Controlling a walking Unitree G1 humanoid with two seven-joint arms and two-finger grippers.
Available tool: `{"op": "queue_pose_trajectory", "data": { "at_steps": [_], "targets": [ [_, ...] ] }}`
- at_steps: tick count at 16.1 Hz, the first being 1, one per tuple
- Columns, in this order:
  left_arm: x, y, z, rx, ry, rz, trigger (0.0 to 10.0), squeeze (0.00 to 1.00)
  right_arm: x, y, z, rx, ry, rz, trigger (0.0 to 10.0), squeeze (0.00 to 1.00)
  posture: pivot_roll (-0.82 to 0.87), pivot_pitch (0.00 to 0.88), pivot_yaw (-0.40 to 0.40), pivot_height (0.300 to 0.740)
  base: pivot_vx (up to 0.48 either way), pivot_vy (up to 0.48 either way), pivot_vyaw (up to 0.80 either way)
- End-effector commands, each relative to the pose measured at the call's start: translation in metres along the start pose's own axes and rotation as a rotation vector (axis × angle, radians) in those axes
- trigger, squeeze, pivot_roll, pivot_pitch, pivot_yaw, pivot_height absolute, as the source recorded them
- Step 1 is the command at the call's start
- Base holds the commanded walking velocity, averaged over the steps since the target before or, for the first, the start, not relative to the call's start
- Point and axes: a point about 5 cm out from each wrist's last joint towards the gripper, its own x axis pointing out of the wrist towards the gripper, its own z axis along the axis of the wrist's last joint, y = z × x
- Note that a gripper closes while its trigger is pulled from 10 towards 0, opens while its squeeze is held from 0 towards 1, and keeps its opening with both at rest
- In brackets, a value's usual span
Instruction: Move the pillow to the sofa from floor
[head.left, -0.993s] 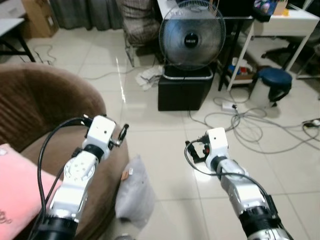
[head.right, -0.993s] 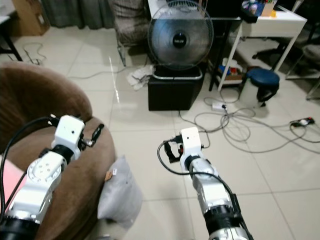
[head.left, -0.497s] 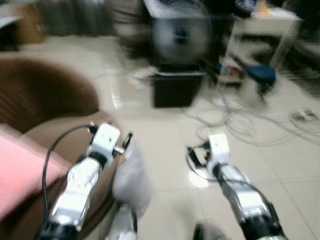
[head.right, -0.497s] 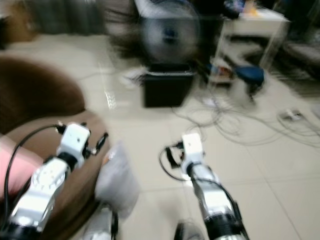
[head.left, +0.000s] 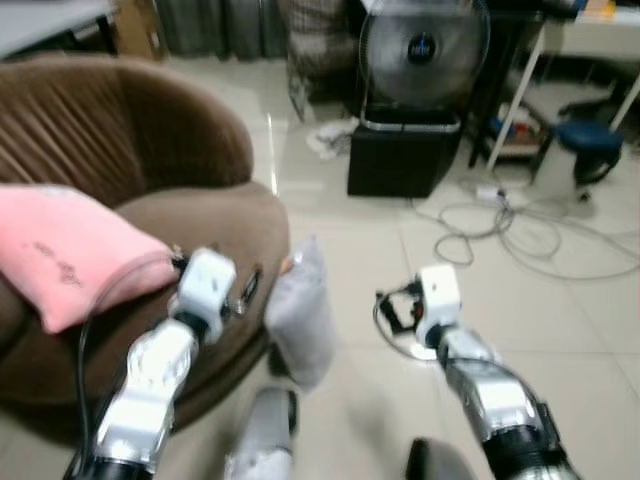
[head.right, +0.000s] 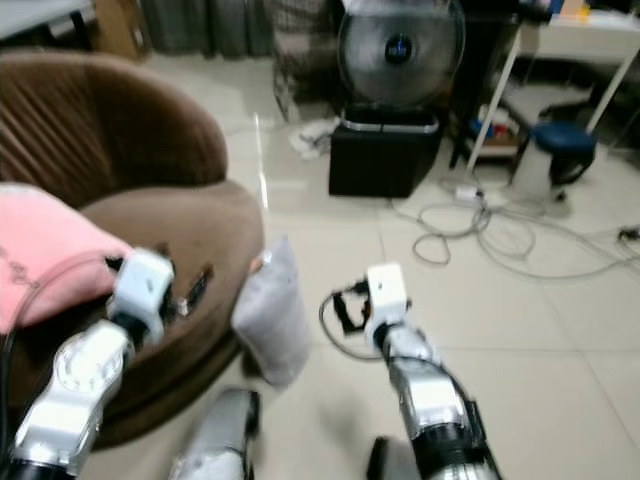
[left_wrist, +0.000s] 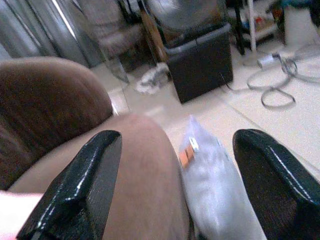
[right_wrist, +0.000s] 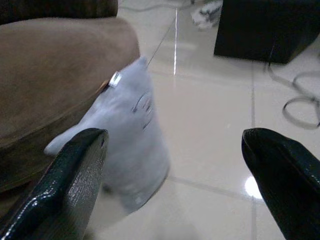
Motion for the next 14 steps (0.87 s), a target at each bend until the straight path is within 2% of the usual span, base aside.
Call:
{"op": "queue_pose_trajectory", "data": {
  "at_steps": [1, 4, 8, 14],
  "targets": [
    [0.0061, 0.0010, 0.0092, 0.005, -0.029, -0.016, 10.0, 0.00, 0.0016, -0.0008, 0.0061, 0.004, -0.021, -0.001, 10.0, 0.00, 0.15, 0.000, 0.002, 0.616, 0.262, 0.000, 0.00],
    [0.0078, -0.0004, 0.0109, 0.006, -0.030, -0.032, 10.0, 0.00, 0.0027, 0.0002, 0.0050, 0.023, -0.018, -0.004, 10.0, 0.00, 0.15, 0.000, 0.004, 0.616, 0.272, 0.000, 0.00],
    [0.0097, 0.0028, 0.0120, 0.012, -0.029, -0.024, 10.0, 0.00, 0.0051, 0.0004, 0.0075, 0.017, -0.021, 0.002, 10.0, 0.00, 0.15, 0.000, 0.006, 0.616, 0.304, 0.000, -0.70],
    [0.0113, 0.0064, 0.0118, 0.014, -0.021, -0.001, 10.0, 0.00, 0.0071, 0.0010, 0.0101, -0.004, -0.025, 0.013, 10.0, 0.00, 0.16, 0.000, -0.001, 0.616, 0.305, 0.000, 0.00]
  ]
}}
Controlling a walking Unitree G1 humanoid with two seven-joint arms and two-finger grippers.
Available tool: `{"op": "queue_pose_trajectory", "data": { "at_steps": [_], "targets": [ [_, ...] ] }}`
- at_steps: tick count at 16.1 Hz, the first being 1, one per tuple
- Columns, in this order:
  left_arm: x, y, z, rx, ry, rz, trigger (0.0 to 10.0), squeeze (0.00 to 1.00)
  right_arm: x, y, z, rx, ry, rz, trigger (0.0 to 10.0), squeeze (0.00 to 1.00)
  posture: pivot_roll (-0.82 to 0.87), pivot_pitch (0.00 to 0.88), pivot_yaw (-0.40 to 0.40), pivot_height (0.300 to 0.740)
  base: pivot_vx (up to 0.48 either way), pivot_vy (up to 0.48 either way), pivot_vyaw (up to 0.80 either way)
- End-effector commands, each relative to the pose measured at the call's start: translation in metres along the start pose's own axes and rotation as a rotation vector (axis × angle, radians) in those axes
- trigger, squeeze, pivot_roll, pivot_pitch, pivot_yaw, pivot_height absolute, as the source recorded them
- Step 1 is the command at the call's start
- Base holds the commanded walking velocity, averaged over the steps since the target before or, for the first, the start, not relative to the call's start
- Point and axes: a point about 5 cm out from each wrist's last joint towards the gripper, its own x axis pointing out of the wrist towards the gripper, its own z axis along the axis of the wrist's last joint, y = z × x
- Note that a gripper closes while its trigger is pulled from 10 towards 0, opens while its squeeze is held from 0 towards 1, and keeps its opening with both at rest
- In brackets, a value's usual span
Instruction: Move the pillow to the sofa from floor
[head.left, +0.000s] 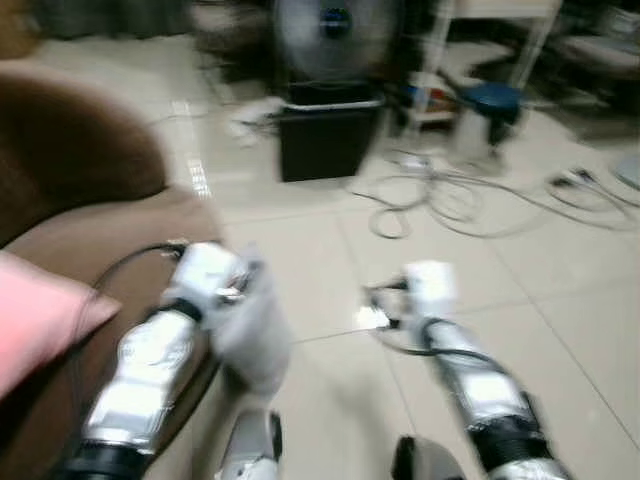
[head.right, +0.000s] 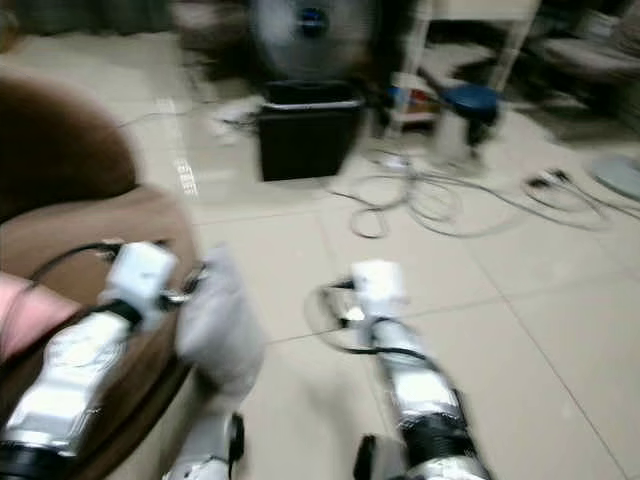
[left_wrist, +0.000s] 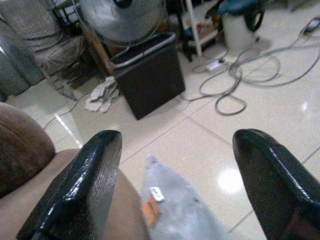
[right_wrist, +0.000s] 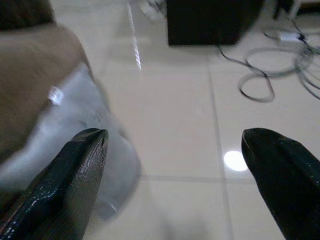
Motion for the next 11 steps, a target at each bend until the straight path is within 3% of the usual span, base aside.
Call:
{"op": "queue_pose_trajectory", "data": {
  "at_steps": [1, 11],
  "targets": [
    [0.0035, -0.0077, 0.0049, -0.007, -0.020, -0.020, 10.0, 0.00, -0.0054, -0.0154, -0.0047, -0.006, 0.017, -0.040, 10.0, 0.00, 0.16, 0.000, -0.001, 0.616, 0.304, 0.000, 0.00],
    [0.0042, -0.0054, 0.0047, -0.007, -0.018, -0.011, 10.0, 0.00, -0.0030, -0.0149, -0.0028, -0.035, 0.022, -0.023, 10.0, 0.00, 0.16, 0.000, -0.004, 0.616, 0.305, 0.000, 0.00]
  ]
}}
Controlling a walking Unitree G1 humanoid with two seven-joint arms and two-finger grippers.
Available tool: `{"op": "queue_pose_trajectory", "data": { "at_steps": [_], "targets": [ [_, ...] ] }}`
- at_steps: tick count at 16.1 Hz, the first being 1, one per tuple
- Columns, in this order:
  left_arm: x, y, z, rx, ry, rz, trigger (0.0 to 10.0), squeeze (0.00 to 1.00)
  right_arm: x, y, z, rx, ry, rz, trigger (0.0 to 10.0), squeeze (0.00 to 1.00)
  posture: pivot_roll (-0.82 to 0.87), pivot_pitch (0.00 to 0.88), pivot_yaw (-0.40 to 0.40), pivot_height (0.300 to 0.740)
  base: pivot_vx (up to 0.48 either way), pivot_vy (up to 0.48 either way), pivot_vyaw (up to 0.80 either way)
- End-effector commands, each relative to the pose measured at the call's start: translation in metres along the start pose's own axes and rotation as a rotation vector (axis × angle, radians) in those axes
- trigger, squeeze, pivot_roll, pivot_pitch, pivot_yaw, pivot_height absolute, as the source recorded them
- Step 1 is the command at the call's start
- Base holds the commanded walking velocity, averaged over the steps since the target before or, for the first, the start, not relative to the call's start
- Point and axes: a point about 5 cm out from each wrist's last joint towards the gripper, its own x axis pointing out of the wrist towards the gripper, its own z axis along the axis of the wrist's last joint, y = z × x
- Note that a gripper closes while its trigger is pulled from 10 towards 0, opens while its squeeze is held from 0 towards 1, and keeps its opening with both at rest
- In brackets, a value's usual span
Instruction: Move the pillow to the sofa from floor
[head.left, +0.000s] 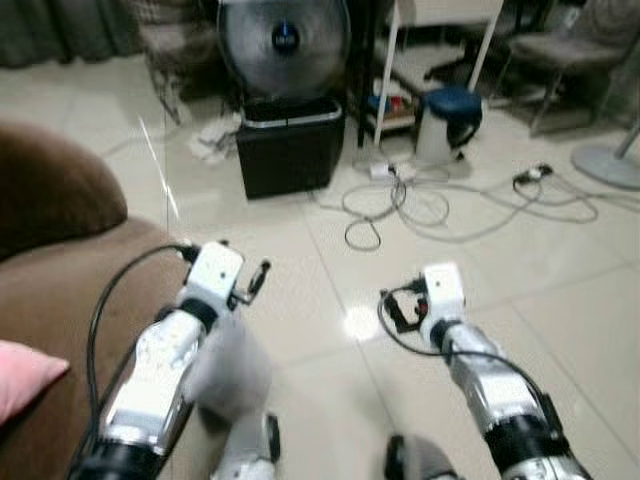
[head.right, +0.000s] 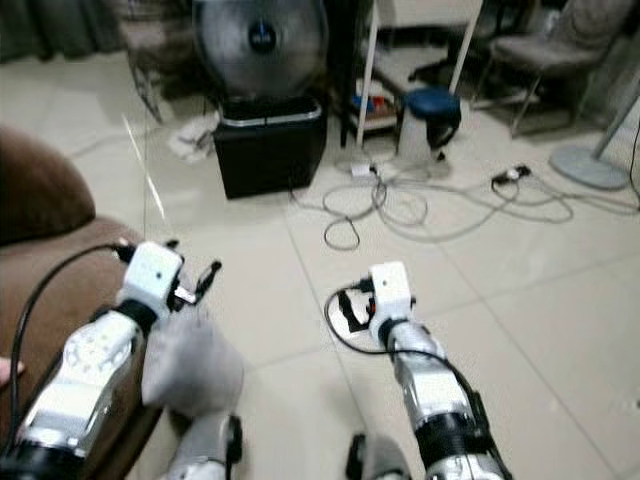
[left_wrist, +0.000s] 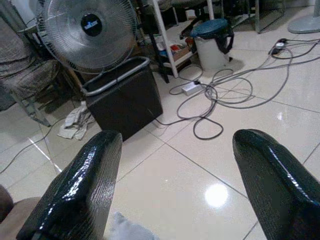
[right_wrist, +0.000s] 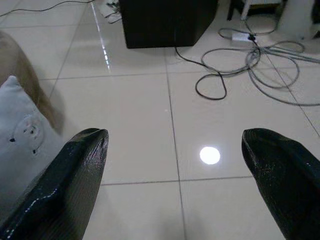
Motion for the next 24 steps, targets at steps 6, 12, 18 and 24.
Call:
{"op": "queue_pose_trajectory", "data": {
  "at_steps": [6, 12, 18, 24],
  "targets": [
    [-0.003, 0.009, -0.002, 0.005, 0.014, 0.037, 10.0, 0.00, 0.005, 0.011, 0.009, -0.069, -0.014, 0.091, 10.0, 0.00, 0.17, 0.000, -0.022, 0.616, 0.304, 0.000, 0.27],
    [-0.006, 0.008, -0.010, 0.016, 0.063, 0.023, 10.0, 0.00, 0.005, 0.011, 0.005, -0.021, -0.012, 0.083, 10.0, 0.00, 0.18, 0.000, -0.024, 0.616, 0.141, 0.000, 0.27],
    [-0.002, 0.006, -0.023, -0.010, 0.155, 0.024, 10.0, 0.00, 0.007, 0.011, 0.007, -0.062, -0.013, 0.100, 10.0, 0.00, 0.16, 0.000, -0.011, 0.616, 0.000, 0.000, 0.00],
    [-0.004, 0.001, -0.023, -0.010, 0.131, 0.005, 10.0, 0.00, 0.008, 0.008, 0.007, -0.052, -0.005, 0.094, 10.0, 0.00, 0.17, 0.000, -0.028, 0.601, 0.000, 0.000, 0.00]
  ]
}}
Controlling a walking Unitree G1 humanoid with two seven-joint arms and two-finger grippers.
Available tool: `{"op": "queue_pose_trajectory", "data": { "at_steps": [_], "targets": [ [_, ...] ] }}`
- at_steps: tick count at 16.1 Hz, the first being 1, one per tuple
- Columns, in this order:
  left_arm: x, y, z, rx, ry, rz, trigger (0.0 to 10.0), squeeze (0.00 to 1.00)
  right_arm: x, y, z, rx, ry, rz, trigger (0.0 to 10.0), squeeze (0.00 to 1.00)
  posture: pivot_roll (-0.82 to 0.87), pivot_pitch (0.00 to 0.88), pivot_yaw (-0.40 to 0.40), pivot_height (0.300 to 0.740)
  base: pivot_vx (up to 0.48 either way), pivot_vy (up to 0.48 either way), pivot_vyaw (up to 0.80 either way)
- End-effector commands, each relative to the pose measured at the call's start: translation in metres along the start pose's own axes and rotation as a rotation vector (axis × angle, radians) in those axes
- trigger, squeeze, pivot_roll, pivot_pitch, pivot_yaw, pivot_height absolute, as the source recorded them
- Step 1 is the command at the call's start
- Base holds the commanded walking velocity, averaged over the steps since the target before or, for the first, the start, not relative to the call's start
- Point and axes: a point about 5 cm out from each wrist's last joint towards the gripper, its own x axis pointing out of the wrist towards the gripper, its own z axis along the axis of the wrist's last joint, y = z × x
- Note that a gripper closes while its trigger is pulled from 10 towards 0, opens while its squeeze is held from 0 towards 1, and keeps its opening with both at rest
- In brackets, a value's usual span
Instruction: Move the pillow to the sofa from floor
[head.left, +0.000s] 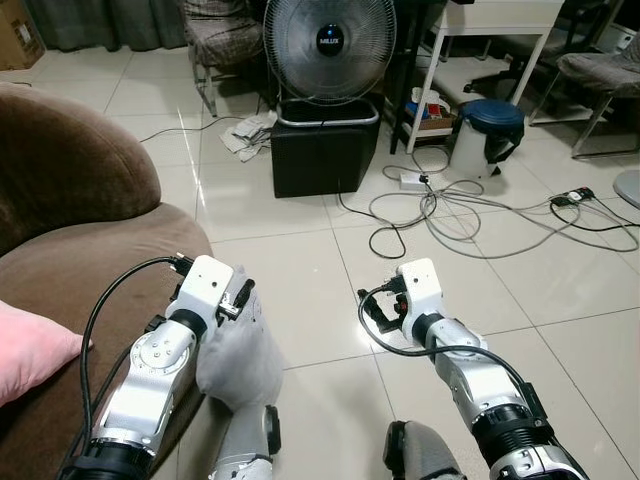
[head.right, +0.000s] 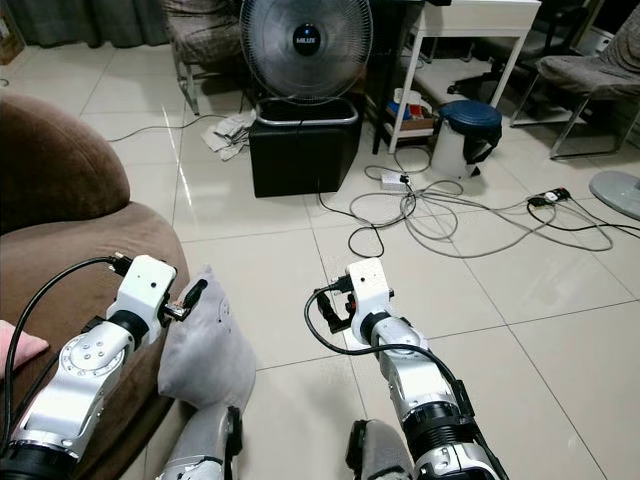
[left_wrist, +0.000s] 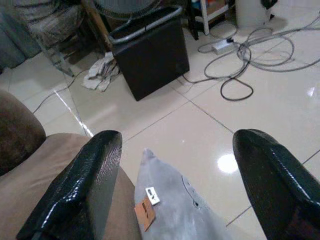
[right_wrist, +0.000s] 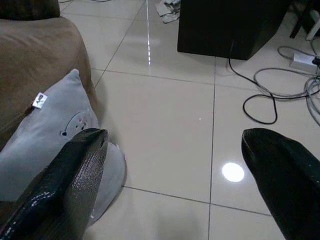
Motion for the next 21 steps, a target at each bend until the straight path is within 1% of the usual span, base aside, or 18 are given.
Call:
{"op": "queue_pose_trajectory", "data": {
  "at_steps": [1, 3, 6, 7, 8, 10, 11, 12, 13, 15, 16, 17, 18, 19, 20, 21],
  "targets": [
    [0.000, -0.002, 0.003, 0.000, -0.021, -0.012, 10.0, 0.00, 0.001, -0.003, 0.001, 0.003, 0.001, -0.005, 10.0, 0.00, 0.17, 0.000, -0.028, 0.596, 0.000, 0.000, 0.00],
    [0.000, -0.003, 0.001, 0.006, -0.002, -0.012, 10.0, 0.00, 0.000, -0.005, 0.001, 0.007, -0.001, -0.024, 10.0, 0.00, 0.17, 0.000, -0.026, 0.572, 0.000, 0.000, 0.00],
    [0.000, -0.004, -0.002, 0.019, 0.010, -0.016, 10.0, 0.00, -0.001, -0.005, -0.001, 0.004, 0.002, -0.026, 10.0, 0.00, 0.16, 0.000, -0.028, 0.572, 0.000, 0.000, 0.00],
    [-0.001, -0.006, -0.004, 0.018, 0.015, -0.019, 10.0, 0.00, -0.003, -0.005, -0.002, 0.006, 0.004, -0.028, 10.0, 0.00, 0.17, 0.000, -0.040, 0.572, 0.000, 0.000, 0.00],
    [0.001, -0.004, -0.004, 0.027, 0.019, -0.005, 10.0, 0.00, -0.003, -0.006, -0.002, 0.005, 0.007, -0.027, 10.0, 0.00, 0.18, 0.000, -0.048, 0.572, 0.000, 0.000, 0.00],
    [0.009, 0.002, -0.013, -0.005, 0.081, 0.001, 10.0, 0.00, 0.000, -0.006, 0.001, -0.010, 0.009, -0.013, 10.0, 0.00, 0.17, 0.000, -0.056, 0.572, 0.000, 0.000, 0.00],
    [0.012, 0.001, -0.018, -0.045, 0.114, -0.016, 10.0, 1.00, 0.000, -0.007, 0.004, -0.018, 0.004, -0.012, 10.0, 0.00, 0.15, 0.000, -0.048, 0.572, 0.000, 0.000, 0.00],
    [0.016, 0.001, -0.020, -0.067, 0.139, -0.029, 10.0, 1.00, 0.000, -0.008, 0.006, -0.025, 0.001, -0.012, 10.0, 0.00, 0.15, 0.000, -0.047, 0.572, 0.000, 0.000, 0.00],
    [0.024, -0.001, -0.024, -0.087, 0.188, -0.044, 10.0, 1.00, 0.000, -0.012, 0.010, -0.046, 0.001, -0.007, 10.0, 0.00, 0.13, 0.000, -0.062, 0.572, 0.000, 0.000, 0.00],
    [0.038, -0.003, -0.032, -0.093, 0.282, -0.030, 10.0, 1.00, 0.000, -0.017, 0.017, -0.085, 0.005, -0.001, 10.0, 0.00, 0.12, 0.000, -0.095, 0.572, 0.000, 0.000, 0.00],
    [0.039, -0.003, -0.033, -0.087, 0.296, -0.025, 10.0, 1.00, 0.001, -0.017, 0.018, -0.090, 0.005, 0.009, 10.0, 0.00, 0.12, 0.000, -0.095, 0.572, 0.000, 0.000, 0.00],
    [0.042, -0.002, -0.036, -0.091, 0.332, -0.011, 10.0, 1.00, 0.001, -0.014, 0.022, -0.125, 0.013, 0.047, 10.0, 0.00, 0.09, 0.000, -0.089, 0.572, 0.000, 0.000, 0.00],
    [0.044, -0.002, -0.037, -0.090, 0.346, -0.009, 10.0, 1.00, 0.002, -0.013, 0.023, -0.148, 0.016, 0.062, 10.0, 0.00, 0.09, 0.000, -0.089, 0.572, 0.000, 0.000, 0.00],
    [0.047, 0.002, -0.038, -0.077, 0.376, 0.008, 10.0, 1.00, 0.002, -0.016, 0.028, -0.188, 0.011, 0.075, 10.0, 0.00, 0.09, 0.000, -0.101, 0.572, 0.000, 0.000, 0.00],
    [0.050, 0.007, -0.037, -0.059, 0.398, 0.036, 10.0, 1.00, 0.000, -0.020, 0.031, -0.184, 0.013, 0.090, 10.0, 0.00, 0.10, 0.000, -0.110, 0.572, 0.000, 0.000, 0.00],
    [0.051, 0.012, -0.037, -0.039, 0.412, 0.073, 10.0, 1.00, -0.004, -0.023, 0.028, -0.166, 0.028, 0.109, 10.0, 0.00, 0.10, 0.000, -0.109, 0.572, 0.000, 0.000, 0.00]
  ]
}}
